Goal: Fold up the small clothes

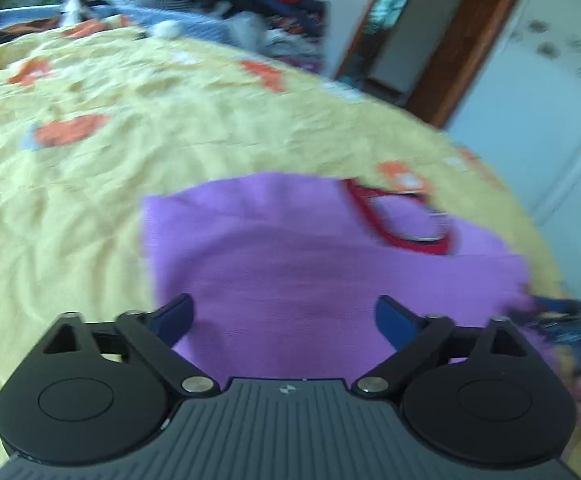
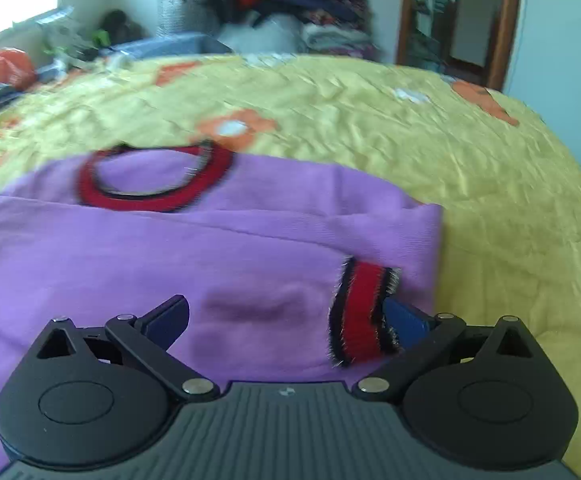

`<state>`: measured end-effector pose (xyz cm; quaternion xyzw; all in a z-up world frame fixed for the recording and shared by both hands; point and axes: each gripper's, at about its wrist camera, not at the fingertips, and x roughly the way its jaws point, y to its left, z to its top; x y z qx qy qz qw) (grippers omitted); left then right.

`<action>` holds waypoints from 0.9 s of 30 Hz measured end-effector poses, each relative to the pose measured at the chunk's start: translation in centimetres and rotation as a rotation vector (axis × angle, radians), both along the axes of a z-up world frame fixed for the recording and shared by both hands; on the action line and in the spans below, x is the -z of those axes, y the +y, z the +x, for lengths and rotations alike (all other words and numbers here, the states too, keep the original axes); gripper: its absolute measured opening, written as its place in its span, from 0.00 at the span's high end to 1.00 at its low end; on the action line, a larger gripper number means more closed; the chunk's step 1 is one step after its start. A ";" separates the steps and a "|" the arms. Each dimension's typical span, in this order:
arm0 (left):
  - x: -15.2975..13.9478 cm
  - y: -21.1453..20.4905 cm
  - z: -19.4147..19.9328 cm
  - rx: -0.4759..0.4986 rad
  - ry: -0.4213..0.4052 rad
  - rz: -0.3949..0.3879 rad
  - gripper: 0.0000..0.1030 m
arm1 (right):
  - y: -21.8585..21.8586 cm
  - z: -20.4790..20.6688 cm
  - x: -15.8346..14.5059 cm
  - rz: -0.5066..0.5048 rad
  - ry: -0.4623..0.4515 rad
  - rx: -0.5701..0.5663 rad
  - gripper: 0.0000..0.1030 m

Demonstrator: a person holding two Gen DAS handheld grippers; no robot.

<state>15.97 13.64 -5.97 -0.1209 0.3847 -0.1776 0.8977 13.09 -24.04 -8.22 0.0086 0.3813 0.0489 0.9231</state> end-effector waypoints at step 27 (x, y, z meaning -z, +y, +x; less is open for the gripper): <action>0.7 0.0 1.3 -0.004 0.077 -0.012 0.00 | -5.0 -0.7 -1.5 0.188 -0.107 0.044 0.00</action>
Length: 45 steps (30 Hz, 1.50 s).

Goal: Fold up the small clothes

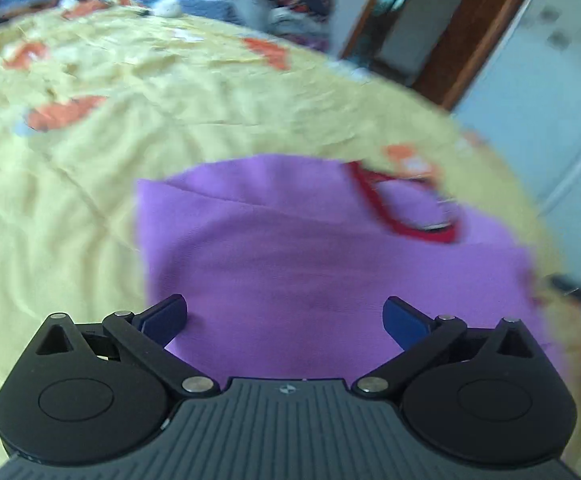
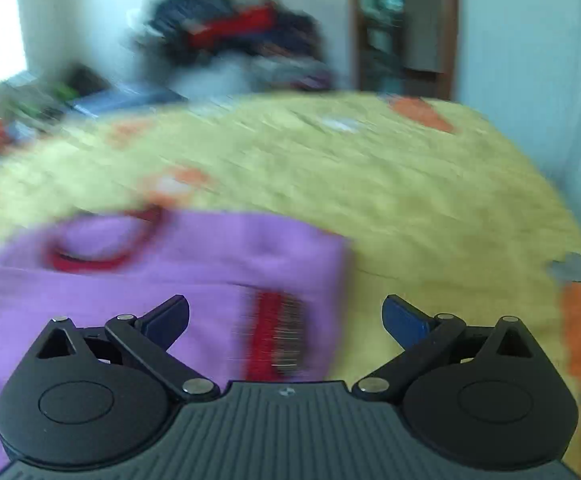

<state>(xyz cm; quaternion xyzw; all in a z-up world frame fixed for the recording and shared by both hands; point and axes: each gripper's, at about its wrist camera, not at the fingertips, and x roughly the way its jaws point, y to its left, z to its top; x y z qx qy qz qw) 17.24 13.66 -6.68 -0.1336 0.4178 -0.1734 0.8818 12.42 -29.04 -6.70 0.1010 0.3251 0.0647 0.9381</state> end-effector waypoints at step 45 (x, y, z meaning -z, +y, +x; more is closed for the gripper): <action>1.7 9.8 -13.5 -0.015 0.124 0.056 0.98 | -1.4 -15.1 3.0 -0.121 0.034 0.033 0.93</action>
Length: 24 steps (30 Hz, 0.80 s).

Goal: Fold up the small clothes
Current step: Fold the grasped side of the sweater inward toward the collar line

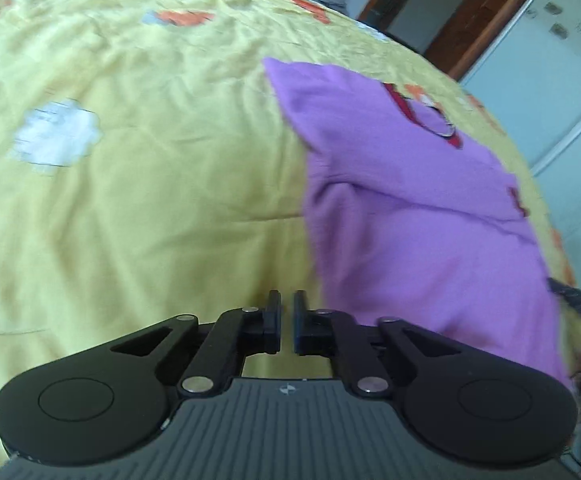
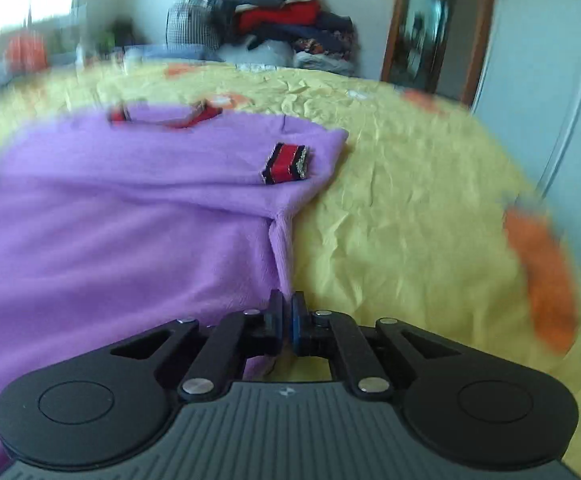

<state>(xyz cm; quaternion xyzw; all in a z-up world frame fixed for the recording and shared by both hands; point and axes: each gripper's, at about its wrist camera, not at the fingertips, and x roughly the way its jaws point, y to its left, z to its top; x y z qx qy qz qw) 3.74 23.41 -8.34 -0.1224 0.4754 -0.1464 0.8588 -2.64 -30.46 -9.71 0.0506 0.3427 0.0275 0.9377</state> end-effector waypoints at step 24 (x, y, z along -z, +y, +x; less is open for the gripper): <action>-0.3 -17.4 -4.8 0.165 -0.120 0.433 0.76 | 3.9 -12.4 0.0 0.238 0.065 -0.131 0.91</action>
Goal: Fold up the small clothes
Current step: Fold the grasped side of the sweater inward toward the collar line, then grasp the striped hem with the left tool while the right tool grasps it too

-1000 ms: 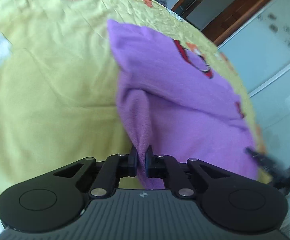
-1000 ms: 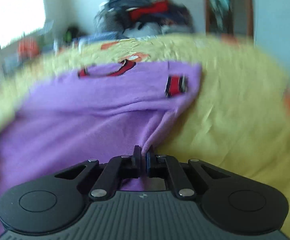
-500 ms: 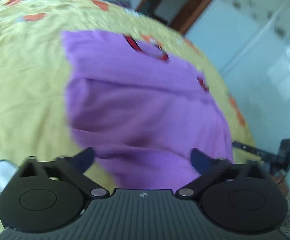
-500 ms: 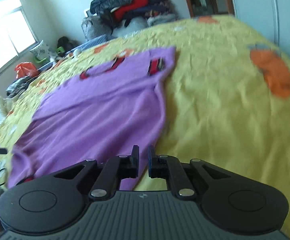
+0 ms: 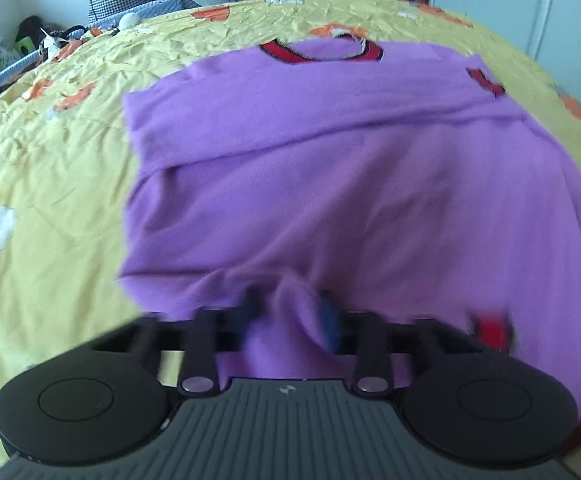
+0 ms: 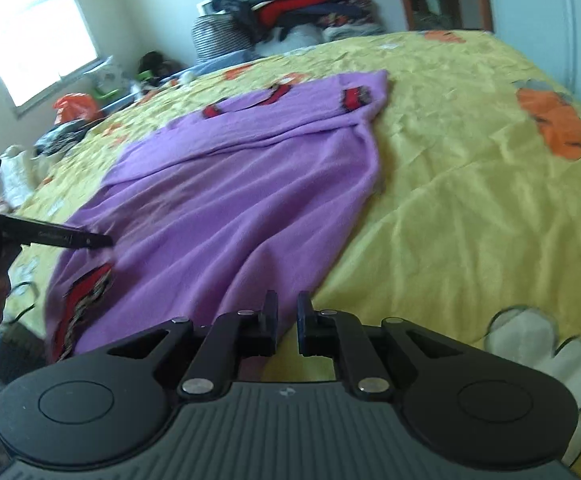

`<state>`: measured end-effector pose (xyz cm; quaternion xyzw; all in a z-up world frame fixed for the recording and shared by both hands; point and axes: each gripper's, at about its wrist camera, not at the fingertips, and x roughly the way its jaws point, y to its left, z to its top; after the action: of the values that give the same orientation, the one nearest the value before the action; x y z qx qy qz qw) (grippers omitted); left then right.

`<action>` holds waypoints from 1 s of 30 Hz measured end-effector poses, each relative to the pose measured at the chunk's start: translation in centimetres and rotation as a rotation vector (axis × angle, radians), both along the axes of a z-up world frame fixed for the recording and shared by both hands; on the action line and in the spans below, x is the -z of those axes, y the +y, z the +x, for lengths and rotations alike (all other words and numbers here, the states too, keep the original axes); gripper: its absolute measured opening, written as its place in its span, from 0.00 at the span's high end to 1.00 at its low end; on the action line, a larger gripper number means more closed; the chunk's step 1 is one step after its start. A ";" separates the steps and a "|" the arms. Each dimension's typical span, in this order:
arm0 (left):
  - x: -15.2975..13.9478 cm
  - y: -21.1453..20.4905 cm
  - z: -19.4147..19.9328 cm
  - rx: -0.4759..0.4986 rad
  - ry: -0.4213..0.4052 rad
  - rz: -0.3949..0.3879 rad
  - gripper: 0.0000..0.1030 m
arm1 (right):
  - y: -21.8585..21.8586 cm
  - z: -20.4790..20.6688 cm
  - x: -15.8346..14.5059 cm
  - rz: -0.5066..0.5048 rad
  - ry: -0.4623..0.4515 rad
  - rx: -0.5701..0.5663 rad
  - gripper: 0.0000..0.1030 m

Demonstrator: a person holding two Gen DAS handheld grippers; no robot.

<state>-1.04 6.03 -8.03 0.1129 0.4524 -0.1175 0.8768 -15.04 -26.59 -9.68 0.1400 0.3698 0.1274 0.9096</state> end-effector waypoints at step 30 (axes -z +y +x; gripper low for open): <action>1.7 10.2 -7.0 -0.239 0.174 -0.544 0.19 | 5.6 -4.1 -1.1 -0.063 -0.096 -0.150 0.95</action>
<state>-8.00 16.19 -9.77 -0.1906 0.4876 -0.1395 0.8405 -19.18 -21.03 -8.62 0.0767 0.3392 0.1901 0.9181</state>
